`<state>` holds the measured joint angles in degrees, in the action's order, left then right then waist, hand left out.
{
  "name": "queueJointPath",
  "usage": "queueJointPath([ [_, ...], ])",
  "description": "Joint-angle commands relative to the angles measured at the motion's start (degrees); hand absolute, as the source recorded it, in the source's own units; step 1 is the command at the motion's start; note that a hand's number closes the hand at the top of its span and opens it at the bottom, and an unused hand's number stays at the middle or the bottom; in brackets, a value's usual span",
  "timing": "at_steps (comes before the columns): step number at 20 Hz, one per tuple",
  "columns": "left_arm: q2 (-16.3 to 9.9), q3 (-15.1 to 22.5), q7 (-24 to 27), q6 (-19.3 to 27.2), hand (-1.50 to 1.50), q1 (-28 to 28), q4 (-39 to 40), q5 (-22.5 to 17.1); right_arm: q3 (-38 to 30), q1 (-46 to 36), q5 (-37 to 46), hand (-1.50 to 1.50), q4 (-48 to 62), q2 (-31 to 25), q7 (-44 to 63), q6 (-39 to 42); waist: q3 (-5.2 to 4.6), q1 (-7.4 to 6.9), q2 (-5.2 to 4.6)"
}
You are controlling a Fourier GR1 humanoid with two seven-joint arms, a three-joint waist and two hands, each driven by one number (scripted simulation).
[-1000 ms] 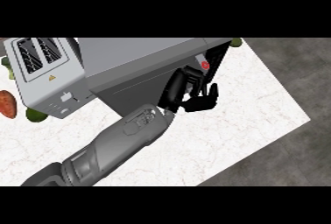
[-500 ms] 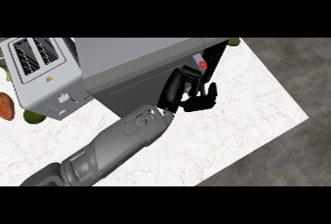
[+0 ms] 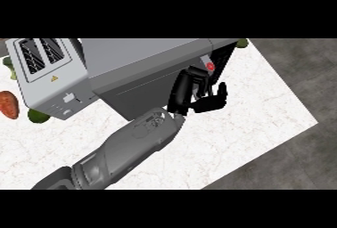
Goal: Pick up the milk, place it into the microwave and close the microwave
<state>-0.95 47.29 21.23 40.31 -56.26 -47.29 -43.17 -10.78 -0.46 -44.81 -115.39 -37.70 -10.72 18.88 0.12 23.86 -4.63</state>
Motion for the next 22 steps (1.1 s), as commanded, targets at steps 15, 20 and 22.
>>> queueJointPath([
  [15, -3.1, -0.4, -0.9, -3.9, 1.50, -2.8, 12.4, -5.4, -7.6, 1.9, -3.4, -1.50, -1.6, -2.2, 1.6, -2.6, -0.14, -5.85, -0.24],
  [20, -4.8, -0.1, 0.3, -5.8, -1.50, -2.3, 13.0, -7.1, -9.3, 2.9, -4.1, -1.50, -2.5, -2.4, 2.0, -3.4, -0.32, -7.84, -0.34],
  [22, -4.3, 0.1, 0.5, -6.2, -1.50, -2.4, 13.2, -7.6, -9.4, 3.6, -4.5, -1.50, -3.0, -2.3, 2.5, -3.5, -0.29, -8.19, -0.30],
])
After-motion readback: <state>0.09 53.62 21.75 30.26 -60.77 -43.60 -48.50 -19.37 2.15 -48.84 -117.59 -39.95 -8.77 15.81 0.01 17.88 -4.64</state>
